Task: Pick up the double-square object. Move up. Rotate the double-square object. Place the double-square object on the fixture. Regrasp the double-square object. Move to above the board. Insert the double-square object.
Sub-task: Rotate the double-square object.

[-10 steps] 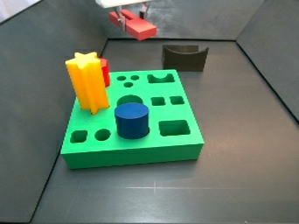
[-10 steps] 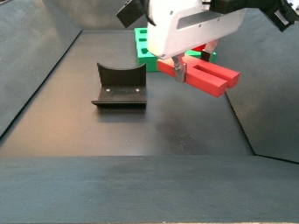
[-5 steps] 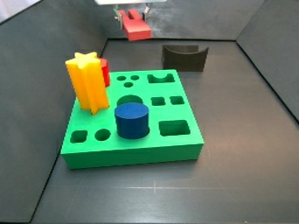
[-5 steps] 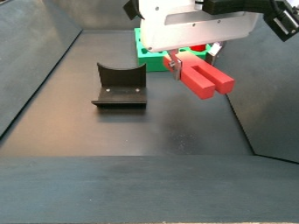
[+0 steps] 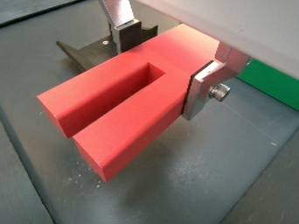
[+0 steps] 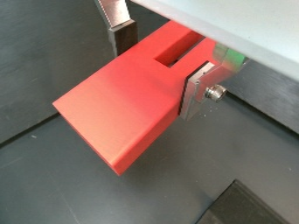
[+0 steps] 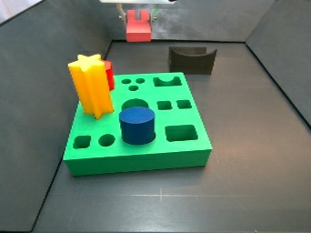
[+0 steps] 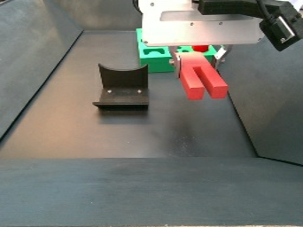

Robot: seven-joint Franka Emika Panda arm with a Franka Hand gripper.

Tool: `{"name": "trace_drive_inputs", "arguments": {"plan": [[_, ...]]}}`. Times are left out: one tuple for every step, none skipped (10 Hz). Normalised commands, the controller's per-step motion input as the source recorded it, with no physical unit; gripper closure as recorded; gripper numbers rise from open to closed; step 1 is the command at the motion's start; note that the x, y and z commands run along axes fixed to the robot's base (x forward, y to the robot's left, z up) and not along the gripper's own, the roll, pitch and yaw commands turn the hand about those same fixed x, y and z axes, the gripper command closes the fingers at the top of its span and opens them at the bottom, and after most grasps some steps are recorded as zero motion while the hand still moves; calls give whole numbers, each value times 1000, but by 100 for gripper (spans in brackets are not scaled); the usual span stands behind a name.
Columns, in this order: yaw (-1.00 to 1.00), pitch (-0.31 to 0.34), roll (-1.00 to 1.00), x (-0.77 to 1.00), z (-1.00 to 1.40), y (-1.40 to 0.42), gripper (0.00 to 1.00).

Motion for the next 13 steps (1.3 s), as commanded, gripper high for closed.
{"name": "trace_drive_inputs", "arguments": {"plan": [[0, 0, 0, 0, -1000, 0, 100], [39, -1, 0, 1, -1000, 0, 100], [44, -22, -10, 15, -1000, -1, 100], [36, -32, -33, 22, -1000, 1, 100], [28, -37, -55, 27, -1000, 4, 100], [24, -39, -70, 33, -1000, 5, 100], [19, -42, -98, 44, -930, 8, 100], [15, -45, -117, 48, -809, 10, 100], [11, -47, -139, 46, -660, 16, 100], [8, -49, -146, 48, -590, 18, 100], [3, -52, -160, 46, -463, 19, 100], [-1, -62, -171, 40, -343, 22, 100], [-4, -68, -176, 42, -256, 27, 100]]}}
